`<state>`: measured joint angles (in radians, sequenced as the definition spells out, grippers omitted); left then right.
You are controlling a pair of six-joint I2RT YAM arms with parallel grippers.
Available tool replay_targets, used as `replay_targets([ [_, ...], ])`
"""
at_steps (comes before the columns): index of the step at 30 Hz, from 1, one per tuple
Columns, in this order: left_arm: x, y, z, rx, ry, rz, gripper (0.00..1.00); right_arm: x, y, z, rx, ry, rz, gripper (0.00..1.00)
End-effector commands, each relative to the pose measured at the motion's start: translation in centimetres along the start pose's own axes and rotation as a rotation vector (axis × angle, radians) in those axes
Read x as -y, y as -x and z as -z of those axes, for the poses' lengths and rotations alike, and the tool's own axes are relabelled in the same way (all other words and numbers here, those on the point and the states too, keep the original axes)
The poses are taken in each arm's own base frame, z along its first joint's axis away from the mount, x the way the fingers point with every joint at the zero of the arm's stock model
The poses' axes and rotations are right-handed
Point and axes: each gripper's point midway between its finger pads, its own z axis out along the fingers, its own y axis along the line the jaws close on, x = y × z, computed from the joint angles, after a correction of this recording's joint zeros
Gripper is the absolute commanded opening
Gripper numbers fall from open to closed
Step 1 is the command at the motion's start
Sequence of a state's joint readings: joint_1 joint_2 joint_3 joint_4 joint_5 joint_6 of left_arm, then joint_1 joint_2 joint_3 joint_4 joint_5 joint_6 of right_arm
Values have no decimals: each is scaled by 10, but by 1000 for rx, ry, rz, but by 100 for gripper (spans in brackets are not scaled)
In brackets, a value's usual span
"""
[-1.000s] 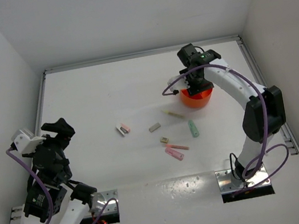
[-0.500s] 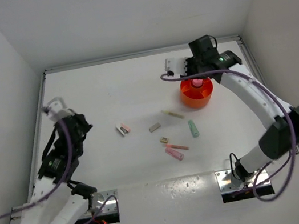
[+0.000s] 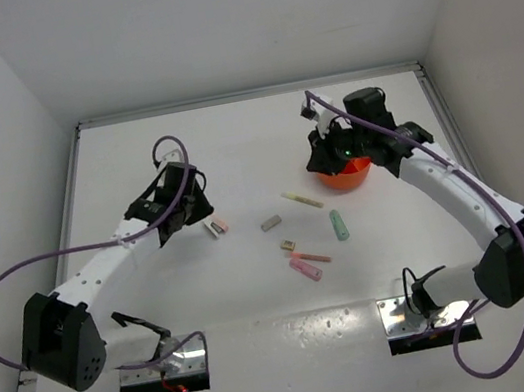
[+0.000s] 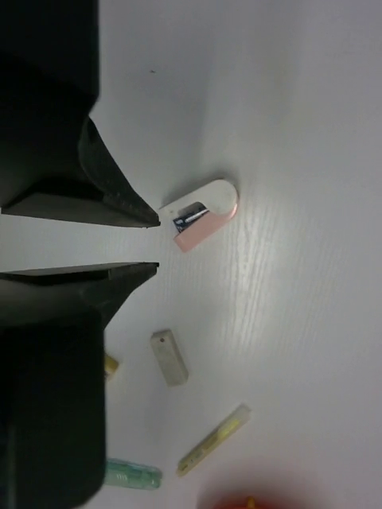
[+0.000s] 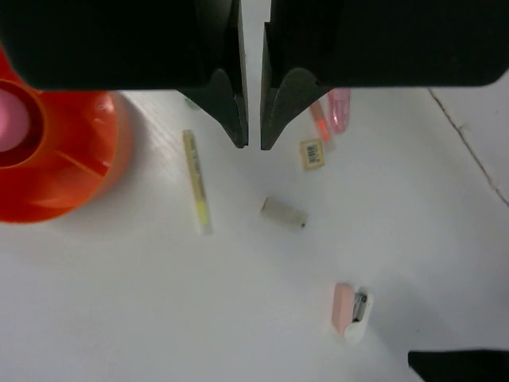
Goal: Sort the stationery into containers
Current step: Move the stapler to the center of the board.
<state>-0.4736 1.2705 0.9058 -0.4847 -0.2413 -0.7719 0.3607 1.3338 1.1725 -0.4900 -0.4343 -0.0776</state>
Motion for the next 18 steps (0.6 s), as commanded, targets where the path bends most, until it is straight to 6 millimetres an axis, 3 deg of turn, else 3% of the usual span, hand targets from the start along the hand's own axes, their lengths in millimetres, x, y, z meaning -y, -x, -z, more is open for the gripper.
replay_targets([
  [1, 16, 15, 4, 10, -82, 94, 27, -15, 14, 5, 96, 55, -71, 11],
  [2, 13, 2, -1, -37, -105, 112, 19, -13, 14, 6, 105, 38, -65, 12],
  [4, 8, 0, -11, -56, -127, 187, 16, -12, 12, 7, 112, 27, -61, 12],
  [6, 6, -12, -20, -107, -145, 209, 16, -13, 11, 7, 116, 27, -59, 12],
  [10, 3, -14, -24, -114, -132, 249, 19, -15, 10, 11, 123, 26, -55, 12],
  [11, -3, -15, -26, -112, -114, 255, 20, -13, 8, 9, 123, 16, -55, 12],
  [13, -3, -15, -26, -112, -113, 264, 35, -11, 8, 9, 122, 6, -56, 12],
  [18, -13, -31, -39, -154, -60, 270, 39, -11, 12, 14, 137, -6, -48, 13],
])
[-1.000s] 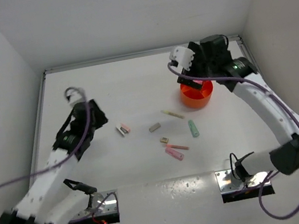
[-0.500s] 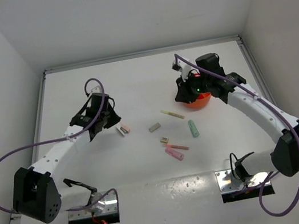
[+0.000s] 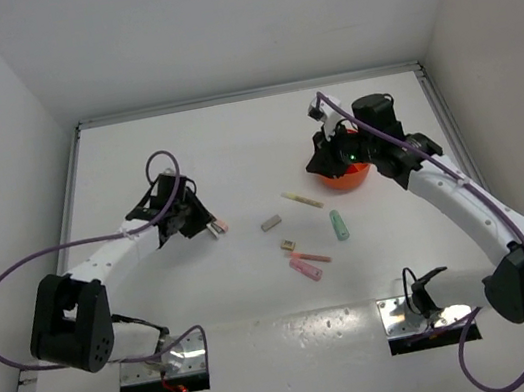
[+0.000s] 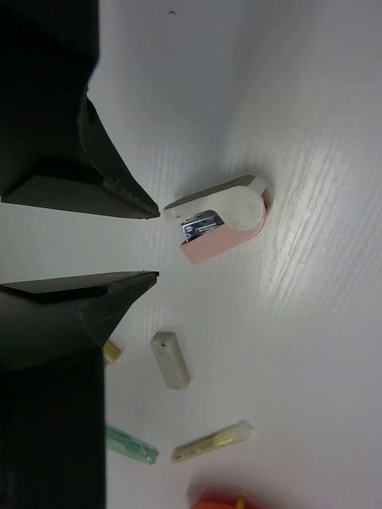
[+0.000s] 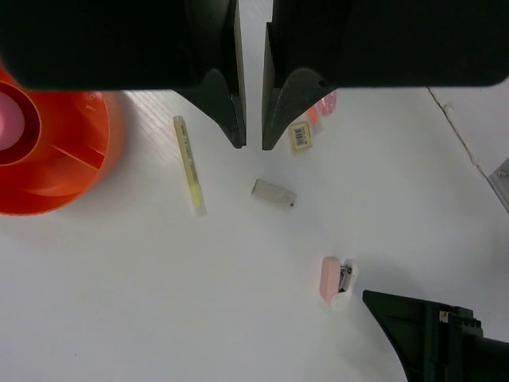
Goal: Sort the stationery into containers
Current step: Move the stapler to the center of the board.
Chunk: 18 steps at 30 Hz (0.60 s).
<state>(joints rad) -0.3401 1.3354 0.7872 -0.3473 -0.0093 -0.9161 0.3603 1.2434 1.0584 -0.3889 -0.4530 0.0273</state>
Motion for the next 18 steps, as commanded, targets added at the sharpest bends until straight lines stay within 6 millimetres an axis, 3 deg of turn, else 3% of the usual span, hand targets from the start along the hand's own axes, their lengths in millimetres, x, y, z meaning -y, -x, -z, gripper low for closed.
replay_targets([
  [1, -8, -6, -10, -22, 19, 31, 39, 0, 14, 5, 66, -10, 23, 13],
  [6, -20, -13, -17, -31, 63, 30, 37, 2, 16, 8, 72, -29, 26, 13],
  [18, -29, -15, -37, -43, 106, 28, 35, 3, 14, 9, 71, -39, 35, 13],
])
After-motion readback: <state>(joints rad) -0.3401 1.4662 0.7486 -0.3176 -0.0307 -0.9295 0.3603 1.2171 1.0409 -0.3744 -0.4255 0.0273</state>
